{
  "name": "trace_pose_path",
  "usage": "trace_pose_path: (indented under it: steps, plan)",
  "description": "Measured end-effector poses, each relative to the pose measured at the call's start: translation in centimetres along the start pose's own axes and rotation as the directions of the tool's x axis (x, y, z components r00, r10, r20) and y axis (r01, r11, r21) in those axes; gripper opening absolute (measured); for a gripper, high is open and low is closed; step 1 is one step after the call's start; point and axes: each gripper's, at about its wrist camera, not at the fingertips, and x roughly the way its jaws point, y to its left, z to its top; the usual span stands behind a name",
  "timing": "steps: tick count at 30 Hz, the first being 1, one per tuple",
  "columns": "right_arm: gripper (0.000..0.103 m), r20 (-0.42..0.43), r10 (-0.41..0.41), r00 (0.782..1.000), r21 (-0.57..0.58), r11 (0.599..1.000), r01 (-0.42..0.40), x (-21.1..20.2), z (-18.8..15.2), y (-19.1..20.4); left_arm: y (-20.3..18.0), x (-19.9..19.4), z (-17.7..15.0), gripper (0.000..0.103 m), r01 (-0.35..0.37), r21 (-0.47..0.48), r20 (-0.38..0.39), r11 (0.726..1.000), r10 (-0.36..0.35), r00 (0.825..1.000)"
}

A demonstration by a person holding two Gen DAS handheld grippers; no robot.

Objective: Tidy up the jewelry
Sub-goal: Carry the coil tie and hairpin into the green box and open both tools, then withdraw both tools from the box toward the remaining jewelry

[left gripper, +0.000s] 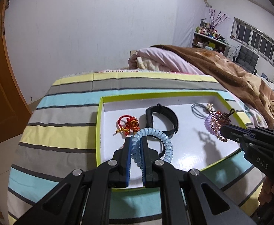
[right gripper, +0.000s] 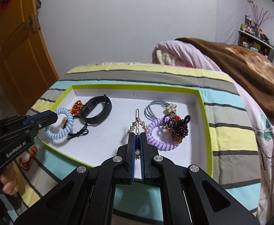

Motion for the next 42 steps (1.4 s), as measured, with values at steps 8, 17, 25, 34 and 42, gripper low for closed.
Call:
trace_pose_path:
  steps: [8,17,25,34,42]
  plan:
    - [0.004,-0.058,0.024,0.998,0.005,1.000,-0.024,2.2,-0.1,-0.2,0.5,1.7,-0.4,0.009,0.004,-0.025,-0.045,1.000,-0.005,0.999]
    - [0.008,-0.062,0.020,0.998,0.013,1.000,-0.019,2.3,0.1,-0.2,0.6,2.1,-0.3,0.010,0.030,-0.034,-0.054,0.999,-0.032,0.998]
    - [0.024,-0.036,0.022,0.999,0.002,1.000,-0.022,1.3,0.0,0.2,0.7,1.8,-0.5,0.012,0.034,-0.033,-0.054,0.999,-0.036,0.998]
    - [0.024,0.012,0.031,0.999,-0.007,0.999,-0.031,-2.0,-1.0,0.9,0.8,-1.6,-0.8,0.022,0.052,-0.040,0.015,0.998,-0.052,0.999]
    - [0.024,0.074,0.046,0.996,-0.016,0.999,-0.045,-6.4,-2.7,2.1,1.0,-6.2,-2.6,0.022,0.056,-0.035,0.073,0.998,-0.053,0.996]
